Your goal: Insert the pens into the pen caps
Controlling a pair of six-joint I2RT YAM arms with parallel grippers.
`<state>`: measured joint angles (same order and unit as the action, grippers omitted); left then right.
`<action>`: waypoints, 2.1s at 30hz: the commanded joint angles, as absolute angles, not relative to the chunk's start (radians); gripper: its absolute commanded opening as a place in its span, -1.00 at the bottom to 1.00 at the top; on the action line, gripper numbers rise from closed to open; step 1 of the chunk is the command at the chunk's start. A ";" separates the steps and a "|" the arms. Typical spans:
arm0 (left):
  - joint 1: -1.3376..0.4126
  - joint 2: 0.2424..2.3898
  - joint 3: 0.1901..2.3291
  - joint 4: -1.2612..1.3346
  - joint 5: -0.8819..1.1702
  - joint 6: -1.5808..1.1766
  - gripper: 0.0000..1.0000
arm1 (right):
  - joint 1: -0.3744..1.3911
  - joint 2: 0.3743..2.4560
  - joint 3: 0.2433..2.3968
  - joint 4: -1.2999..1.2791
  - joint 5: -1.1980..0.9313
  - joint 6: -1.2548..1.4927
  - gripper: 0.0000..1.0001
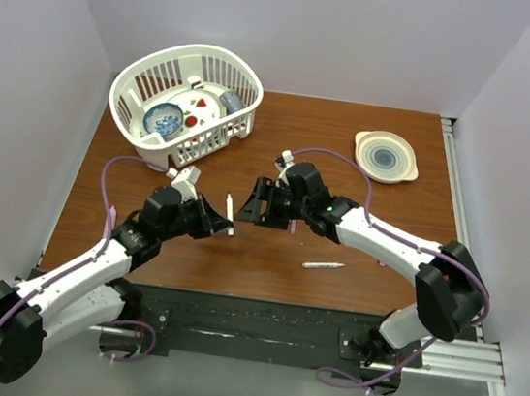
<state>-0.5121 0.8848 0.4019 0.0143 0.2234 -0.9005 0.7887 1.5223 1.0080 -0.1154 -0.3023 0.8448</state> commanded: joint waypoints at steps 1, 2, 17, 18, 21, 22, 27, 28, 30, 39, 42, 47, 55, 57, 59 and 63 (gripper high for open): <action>-0.517 0.899 0.374 0.198 0.414 -0.845 -1.00 | 0.833 1.546 1.101 -0.049 -0.295 0.868 0.37; -0.518 0.897 0.364 0.212 0.426 -0.847 -1.00 | 0.841 1.564 1.107 -0.049 -0.288 0.871 0.36; -0.518 0.805 0.344 0.250 0.479 -0.830 -1.00 | 0.854 1.566 1.101 -0.035 -0.212 0.879 -0.86; -0.518 0.807 0.354 0.247 0.482 -0.828 -1.00 | 0.856 1.557 1.101 -0.035 -0.212 0.874 -1.00; -0.518 0.810 0.365 0.242 0.486 -0.825 -0.58 | 0.859 1.530 1.095 -0.015 -0.222 0.870 -1.00; -0.517 0.805 0.362 0.245 0.485 -0.827 -0.40 | 0.861 1.522 1.092 -0.008 -0.224 0.870 -1.00; -0.518 0.807 0.364 0.276 0.508 -0.830 -0.19 | 0.859 1.482 1.060 0.081 -0.265 0.879 -1.00; -0.518 0.813 0.362 0.279 0.515 -0.833 -0.21 | 0.861 1.471 1.055 0.090 -0.267 0.882 -1.00; -0.518 0.818 0.362 0.294 0.523 -0.833 -0.40 | 0.862 1.465 1.052 0.092 -0.270 0.871 -1.00; -0.518 0.870 0.382 0.354 0.561 -0.819 -1.00 | 0.887 1.483 1.058 0.071 -0.319 0.815 -1.00; -0.517 0.890 0.387 0.388 0.592 -0.818 -1.00 | 0.890 1.489 1.069 0.048 -0.341 0.783 -1.00; -0.515 0.893 0.416 0.374 0.578 -0.793 -1.00 | 0.888 1.479 1.117 -0.061 -0.333 0.723 -0.31; -0.489 0.807 0.503 0.028 0.408 -0.621 -1.00 | 0.881 1.335 1.204 -0.231 -0.190 0.465 0.03; -0.466 0.784 0.528 -0.080 0.350 -0.614 -1.00 | 0.865 1.325 1.221 -0.285 -0.122 0.410 0.02; -0.453 0.781 0.555 -0.129 0.333 -0.603 -1.00 | 0.830 1.318 1.220 -0.285 -0.144 0.355 0.01; -0.439 0.802 0.613 -0.266 0.272 -0.508 -1.00 | 0.776 1.284 1.151 -0.158 -0.247 0.203 0.01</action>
<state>-0.4519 0.7910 0.5308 -0.0906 0.3725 -0.6308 0.8295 1.3064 1.1862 -0.2245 -0.2020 0.4187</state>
